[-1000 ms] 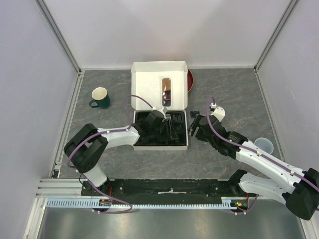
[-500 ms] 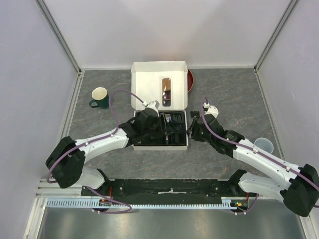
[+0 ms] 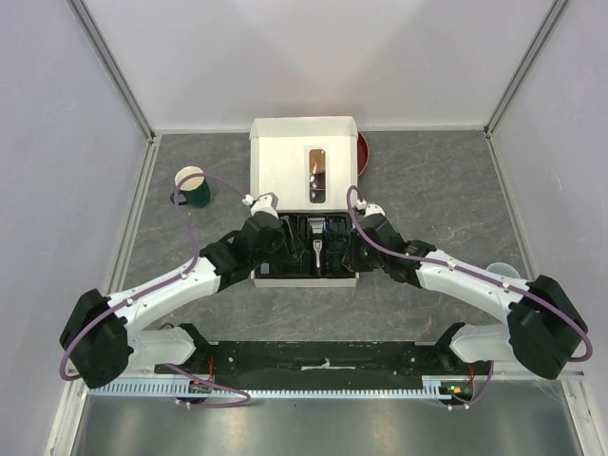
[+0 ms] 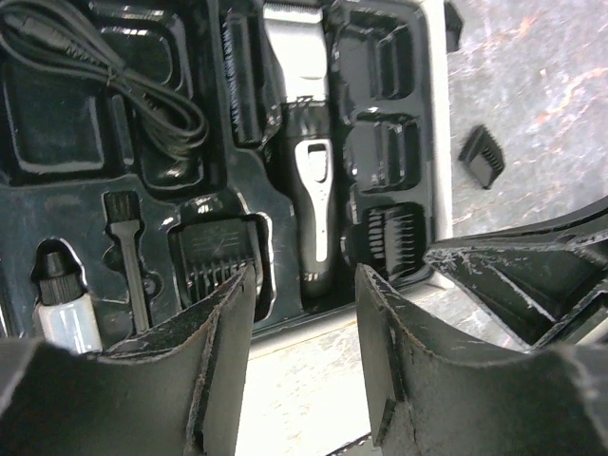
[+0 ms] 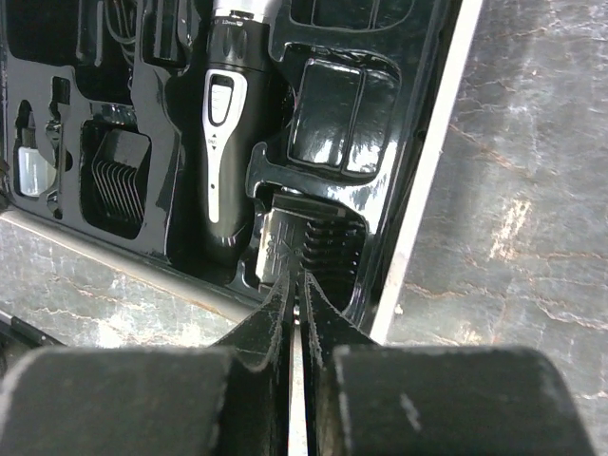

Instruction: Sort the hair-cutting tools

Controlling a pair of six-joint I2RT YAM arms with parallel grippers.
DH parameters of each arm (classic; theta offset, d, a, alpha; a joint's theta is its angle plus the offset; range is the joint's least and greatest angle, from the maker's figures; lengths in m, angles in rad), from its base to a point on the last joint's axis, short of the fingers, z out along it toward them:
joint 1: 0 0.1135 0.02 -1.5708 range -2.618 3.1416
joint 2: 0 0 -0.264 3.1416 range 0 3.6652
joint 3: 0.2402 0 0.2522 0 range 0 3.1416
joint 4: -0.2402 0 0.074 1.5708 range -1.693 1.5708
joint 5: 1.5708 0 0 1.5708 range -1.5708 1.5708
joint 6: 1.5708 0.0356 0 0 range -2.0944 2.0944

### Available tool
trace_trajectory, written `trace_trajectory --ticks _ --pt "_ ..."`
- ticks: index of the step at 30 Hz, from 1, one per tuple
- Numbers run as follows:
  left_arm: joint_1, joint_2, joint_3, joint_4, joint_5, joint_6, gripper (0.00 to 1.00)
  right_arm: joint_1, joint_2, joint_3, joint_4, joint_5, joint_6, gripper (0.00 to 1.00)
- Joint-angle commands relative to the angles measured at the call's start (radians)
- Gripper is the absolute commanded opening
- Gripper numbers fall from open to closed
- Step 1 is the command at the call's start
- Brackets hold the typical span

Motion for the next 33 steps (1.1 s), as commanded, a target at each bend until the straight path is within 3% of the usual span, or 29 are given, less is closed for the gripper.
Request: trace_trajectory --ticks 1,15,22,25,26,28,33 --pt "0.003 0.016 -0.026 0.000 -0.004 0.010 0.52 0.004 0.065 0.039 0.070 -0.040 -0.038 0.09" --pt "0.020 0.013 -0.039 0.003 0.017 0.016 0.51 0.012 0.184 0.119 -0.049 0.063 -0.024 0.08" --pt "0.031 -0.013 -0.046 -0.008 0.014 0.020 0.52 0.013 0.093 0.176 -0.120 0.127 0.002 0.09" --pt "0.036 -0.020 -0.047 -0.011 0.011 0.022 0.52 0.015 0.028 0.185 -0.120 0.148 -0.003 0.30" --pt "0.034 -0.021 -0.046 -0.014 0.011 0.022 0.53 0.013 0.012 0.184 -0.118 0.170 -0.003 0.42" --pt "0.036 -0.029 -0.044 -0.017 0.010 0.024 0.55 0.013 -0.020 0.182 -0.129 0.237 0.002 0.54" --pt "0.039 -0.052 -0.050 -0.026 0.002 0.030 0.60 0.012 -0.042 0.171 -0.178 0.406 0.072 0.68"
